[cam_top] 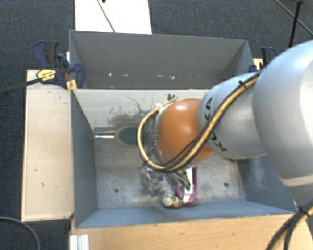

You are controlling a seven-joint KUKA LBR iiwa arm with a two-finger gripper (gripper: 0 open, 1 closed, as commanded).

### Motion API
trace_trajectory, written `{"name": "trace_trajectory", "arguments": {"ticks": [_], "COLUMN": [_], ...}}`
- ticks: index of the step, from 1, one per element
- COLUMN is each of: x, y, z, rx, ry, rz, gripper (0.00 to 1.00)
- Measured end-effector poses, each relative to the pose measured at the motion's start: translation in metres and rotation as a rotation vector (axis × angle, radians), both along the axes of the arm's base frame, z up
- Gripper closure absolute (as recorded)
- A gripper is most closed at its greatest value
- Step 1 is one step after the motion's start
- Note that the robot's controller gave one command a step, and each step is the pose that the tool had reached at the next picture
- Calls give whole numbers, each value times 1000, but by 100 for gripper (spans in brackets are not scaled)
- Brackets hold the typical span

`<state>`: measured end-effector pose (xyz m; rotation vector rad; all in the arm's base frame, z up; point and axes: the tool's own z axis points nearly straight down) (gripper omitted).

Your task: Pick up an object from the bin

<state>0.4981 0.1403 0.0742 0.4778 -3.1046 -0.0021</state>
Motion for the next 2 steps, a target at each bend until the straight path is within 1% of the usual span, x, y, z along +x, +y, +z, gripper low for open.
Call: {"name": "trace_trajectory", "arguments": {"ticks": [1, 2], "x": [-20, -16], "y": [11, 12], "z": [-4, -2], "rx": [-1, 1], "ry": [1, -12], "rz": [417, 412], "gripper": [100, 0]}}
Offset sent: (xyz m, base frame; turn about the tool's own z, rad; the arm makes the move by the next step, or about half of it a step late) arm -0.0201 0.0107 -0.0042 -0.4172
